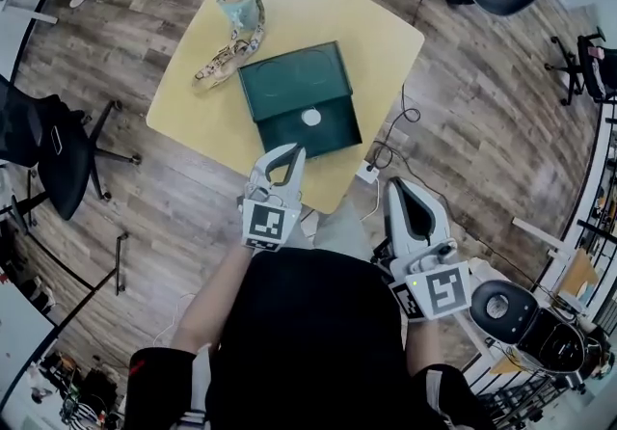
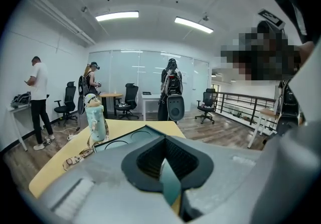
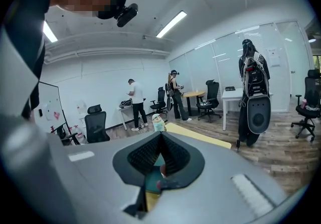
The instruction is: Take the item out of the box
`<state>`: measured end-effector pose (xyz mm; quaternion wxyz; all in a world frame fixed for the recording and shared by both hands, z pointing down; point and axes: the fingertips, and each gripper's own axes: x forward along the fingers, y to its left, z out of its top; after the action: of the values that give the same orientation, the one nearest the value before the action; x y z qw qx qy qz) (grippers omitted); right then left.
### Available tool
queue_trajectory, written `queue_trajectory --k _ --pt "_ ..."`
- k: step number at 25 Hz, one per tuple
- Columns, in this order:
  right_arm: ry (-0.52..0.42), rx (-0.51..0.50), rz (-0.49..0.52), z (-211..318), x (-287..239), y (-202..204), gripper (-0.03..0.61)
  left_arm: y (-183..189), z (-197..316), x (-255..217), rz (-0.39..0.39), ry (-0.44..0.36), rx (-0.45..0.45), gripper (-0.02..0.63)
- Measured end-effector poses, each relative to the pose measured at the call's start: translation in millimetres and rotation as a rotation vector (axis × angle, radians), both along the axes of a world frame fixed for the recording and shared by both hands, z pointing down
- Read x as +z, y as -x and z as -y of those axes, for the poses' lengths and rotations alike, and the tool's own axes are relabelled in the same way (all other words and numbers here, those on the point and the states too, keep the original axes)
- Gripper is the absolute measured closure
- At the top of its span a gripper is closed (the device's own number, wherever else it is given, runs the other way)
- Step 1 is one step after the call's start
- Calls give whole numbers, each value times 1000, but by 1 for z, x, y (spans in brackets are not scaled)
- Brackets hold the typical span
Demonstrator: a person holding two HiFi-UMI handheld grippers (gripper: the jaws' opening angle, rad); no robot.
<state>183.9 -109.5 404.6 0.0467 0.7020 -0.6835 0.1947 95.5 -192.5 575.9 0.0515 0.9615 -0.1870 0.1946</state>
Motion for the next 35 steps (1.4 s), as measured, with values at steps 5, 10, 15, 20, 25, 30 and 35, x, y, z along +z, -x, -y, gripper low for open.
queue_trajectory --k 5,10,15,20,25,30,35 --pt "18 -51 9 18 8 -8 575 -6 8 23 57 19 -24 612" --pt "33 -108 24 38 15 -14 575 -10 11 53 121 69 -70 606" --pt "47 -154 41 54 22 -18 575 -21 15 72 175 113 -79 542" --pt "60 -203 56 65 27 -28 575 -33 16 88 239 136 -67 498" --pt "81 -235 74 76 37 -35 575 -36 18 109 312 183 -68 471" --pt "94 -261 83 75 41 -45 575 -45 11 124 385 211 -72 439" --pt "101 -285 96 85 47 -49 575 -49 19 137 435 233 -100 392"
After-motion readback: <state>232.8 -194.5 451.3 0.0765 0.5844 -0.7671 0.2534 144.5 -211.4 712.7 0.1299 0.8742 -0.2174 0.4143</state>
